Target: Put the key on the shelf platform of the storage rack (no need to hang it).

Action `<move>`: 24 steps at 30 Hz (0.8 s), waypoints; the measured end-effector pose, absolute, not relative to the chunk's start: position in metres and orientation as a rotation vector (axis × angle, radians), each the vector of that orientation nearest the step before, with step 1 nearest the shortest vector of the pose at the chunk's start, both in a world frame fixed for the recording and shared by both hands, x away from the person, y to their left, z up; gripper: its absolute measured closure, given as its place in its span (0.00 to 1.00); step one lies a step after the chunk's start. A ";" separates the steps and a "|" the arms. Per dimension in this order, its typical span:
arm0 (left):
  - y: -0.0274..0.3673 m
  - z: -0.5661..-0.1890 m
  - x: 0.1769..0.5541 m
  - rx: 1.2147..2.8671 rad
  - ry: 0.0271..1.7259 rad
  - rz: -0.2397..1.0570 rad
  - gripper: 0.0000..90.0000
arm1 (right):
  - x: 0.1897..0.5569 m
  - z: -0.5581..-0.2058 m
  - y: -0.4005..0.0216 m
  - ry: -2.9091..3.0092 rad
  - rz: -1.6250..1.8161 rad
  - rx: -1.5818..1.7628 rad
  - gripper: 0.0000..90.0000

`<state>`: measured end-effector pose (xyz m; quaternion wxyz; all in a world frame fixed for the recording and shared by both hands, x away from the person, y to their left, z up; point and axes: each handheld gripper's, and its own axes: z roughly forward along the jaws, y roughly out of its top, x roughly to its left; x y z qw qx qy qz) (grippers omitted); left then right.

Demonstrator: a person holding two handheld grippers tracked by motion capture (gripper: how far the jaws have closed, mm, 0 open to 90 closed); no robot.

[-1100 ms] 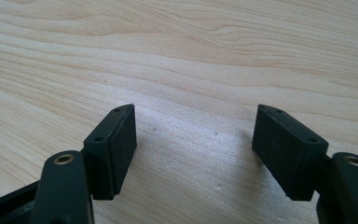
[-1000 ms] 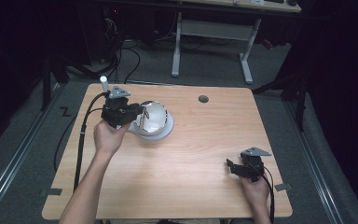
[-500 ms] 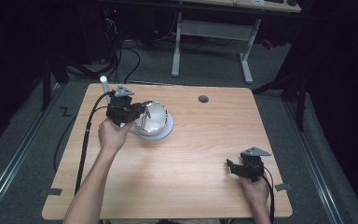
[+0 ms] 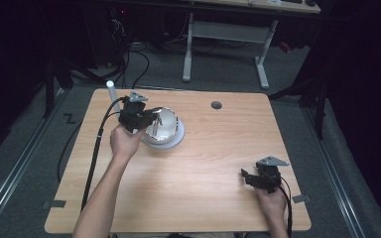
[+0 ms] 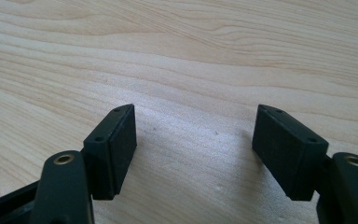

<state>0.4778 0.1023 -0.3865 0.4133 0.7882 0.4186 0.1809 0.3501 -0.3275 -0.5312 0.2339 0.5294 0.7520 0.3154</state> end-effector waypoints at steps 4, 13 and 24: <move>0.100 -0.390 0.481 1.988 1.054 0.454 0.83 | 0.350 -0.531 -0.328 2.065 0.866 1.453 0.34; 0.094 -0.398 0.487 1.993 1.056 0.449 0.83 | 0.350 -0.531 -0.328 2.065 0.866 1.454 0.34; 0.088 -0.407 0.491 2.016 1.059 0.462 0.83 | 0.350 -0.531 -0.328 2.065 0.866 1.453 0.34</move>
